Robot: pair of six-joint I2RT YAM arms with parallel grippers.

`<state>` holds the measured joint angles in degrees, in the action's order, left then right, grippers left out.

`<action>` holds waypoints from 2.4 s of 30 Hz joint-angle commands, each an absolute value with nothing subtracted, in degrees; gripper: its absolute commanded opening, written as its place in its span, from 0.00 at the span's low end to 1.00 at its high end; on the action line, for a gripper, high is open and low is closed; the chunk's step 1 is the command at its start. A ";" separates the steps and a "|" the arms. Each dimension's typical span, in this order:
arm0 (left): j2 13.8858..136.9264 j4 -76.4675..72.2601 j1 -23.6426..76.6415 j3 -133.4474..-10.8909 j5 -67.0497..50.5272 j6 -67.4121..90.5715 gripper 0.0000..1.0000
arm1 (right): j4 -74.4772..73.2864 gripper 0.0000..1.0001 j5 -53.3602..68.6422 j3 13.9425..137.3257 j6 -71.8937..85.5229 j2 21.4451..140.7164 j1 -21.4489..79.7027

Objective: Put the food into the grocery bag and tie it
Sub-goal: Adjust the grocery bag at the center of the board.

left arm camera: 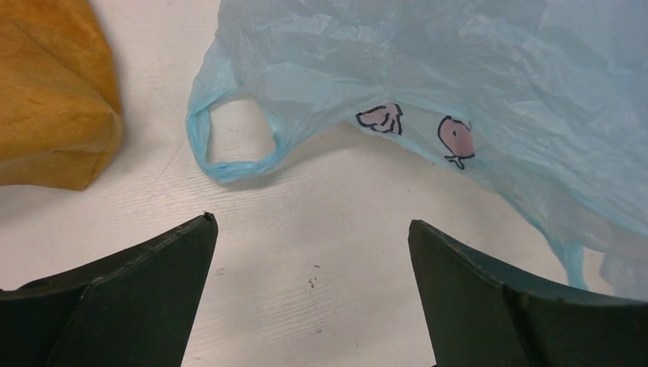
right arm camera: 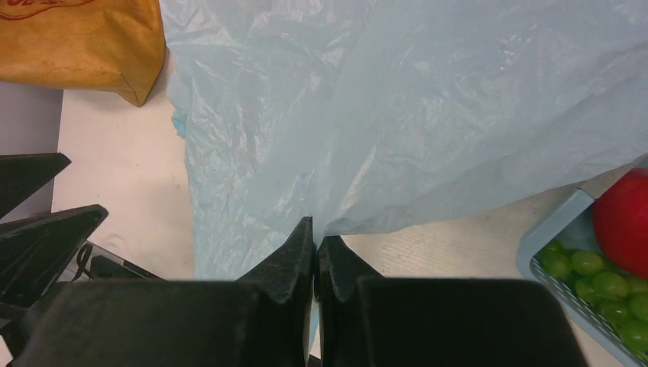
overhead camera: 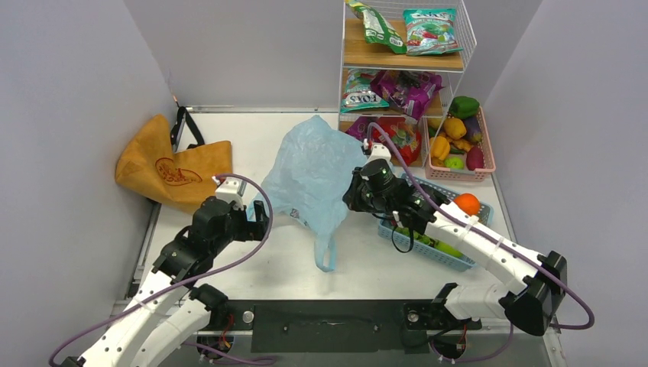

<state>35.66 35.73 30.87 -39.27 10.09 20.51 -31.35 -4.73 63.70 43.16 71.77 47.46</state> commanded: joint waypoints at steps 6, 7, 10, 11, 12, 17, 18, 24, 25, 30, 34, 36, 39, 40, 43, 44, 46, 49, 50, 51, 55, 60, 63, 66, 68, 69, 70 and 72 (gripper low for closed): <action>36.52 21.99 37.06 -32.52 8.57 23.86 0.97 | -39.43 0.00 -3.41 69.20 38.93 68.05 43.75; 36.59 21.01 38.44 -31.91 10.74 24.66 0.97 | -39.80 0.00 -3.42 69.49 38.80 67.97 43.06; 37.57 18.12 44.96 -29.14 20.77 25.09 0.96 | -41.37 0.00 -2.68 70.66 38.61 67.63 41.44; 37.86 17.23 46.21 -28.68 22.07 24.71 0.96 | -41.56 0.00 -2.35 70.93 38.55 67.55 41.02; 38.58 15.14 48.75 -27.82 24.20 24.31 0.96 | -41.90 0.00 -1.64 71.06 38.52 67.57 40.36; 44.22 9.96 54.15 -26.08 32.20 23.49 0.89 | -42.86 0.00 -0.60 71.45 38.16 67.12 38.83; 44.92 8.44 54.19 -25.87 33.14 23.54 0.88 | -42.93 0.00 -0.55 71.45 38.15 67.05 38.62; 49.55 2.33 54.14 -23.14 33.01 24.22 0.80 | -43.81 0.00 -0.53 71.82 37.77 66.01 38.15; 50.51 1.24 54.14 -22.46 32.42 24.46 0.78 | -43.91 0.00 -0.53 71.74 37.68 65.81 38.08; 53.90 -4.84 53.37 -21.24 31.47 28.00 0.70 | -44.28 0.00 0.71 72.12 37.16 65.41 37.72; 57.21 -9.03 53.01 -20.77 29.26 28.05 0.61 | -44.77 0.00 1.11 72.68 36.84 65.45 37.47; 58.81 -10.93 52.39 -20.50 27.05 27.51 0.15 | -45.02 0.00 0.73 72.93 37.11 65.41 37.36; 60.30 -3.57 51.83 -25.20 24.03 29.78 0.00 | -45.09 0.00 0.29 73.24 37.26 65.38 37.19; 60.27 3.94 51.80 -29.70 23.98 31.28 0.00 | -45.20 0.00 0.23 73.51 37.20 65.56 37.18; 59.26 16.67 52.00 -38.53 21.14 37.02 0.00 | -45.34 0.00 0.52 74.58 36.81 66.68 37.10; 58.28 21.68 52.02 -42.37 18.60 38.15 0.00 | -45.37 0.00 0.79 74.78 36.60 67.49 37.09; 55.78 27.71 52.26 -46.11 15.06 41.10 0.00 | -45.27 0.00 1.24 75.57 36.19 68.75 37.15; 51.33 33.47 53.14 -48.10 12.41 47.30 0.00 | -44.16 0.00 2.35 76.52 35.91 71.06 37.29; 48.65 35.37 53.29 -48.08 10.88 48.61 0.00 | -43.32 0.00 3.49 76.62 35.80 71.57 37.60; 47.31 36.06 53.55 -48.04 9.97 50.78 0.00 | -42.88 0.00 4.12 76.97 35.47 72.74 37.92; 41.87 43.90 54.98 -50.47 6.41 55.31 0.00 | -41.83 0.00 6.82 79.52 33.63 77.67 41.34; 36.25 54.79 55.28 -54.40 5.66 59.79 0.00 | -41.72 0.00 11.13 84.20 31.00 85.03 45.23; 34.74 60.60 55.28 -57.26 6.22 60.53 0.01 | -42.10 0.00 14.17 86.96 29.40 90.40 46.28; 34.12 65.39 55.28 -59.63 8.20 60.48 0.12 | -42.58 0.00 15.30 89.29 28.33 93.74 46.67; 34.24 67.67 55.33 -61.11 8.07 59.24 0.26 | -42.89 0.00 15.78 90.11 27.77 94.84 46.88; 34.97 68.57 55.31 -61.71 7.20 58.62 0.33 | -43.13 0.00 15.84 90.27 27.59 95.19 46.91; 35.41 69.00 55.29 -63.31 6.85 57.19 0.45 | -43.23 0.00 15.96 90.60 27.31 95.71 46.88; 37.10 70.53 55.28 -66.23 7.25 54.82 0.57 | -43.66 0.00 16.02 90.95 26.99 96.46 46.88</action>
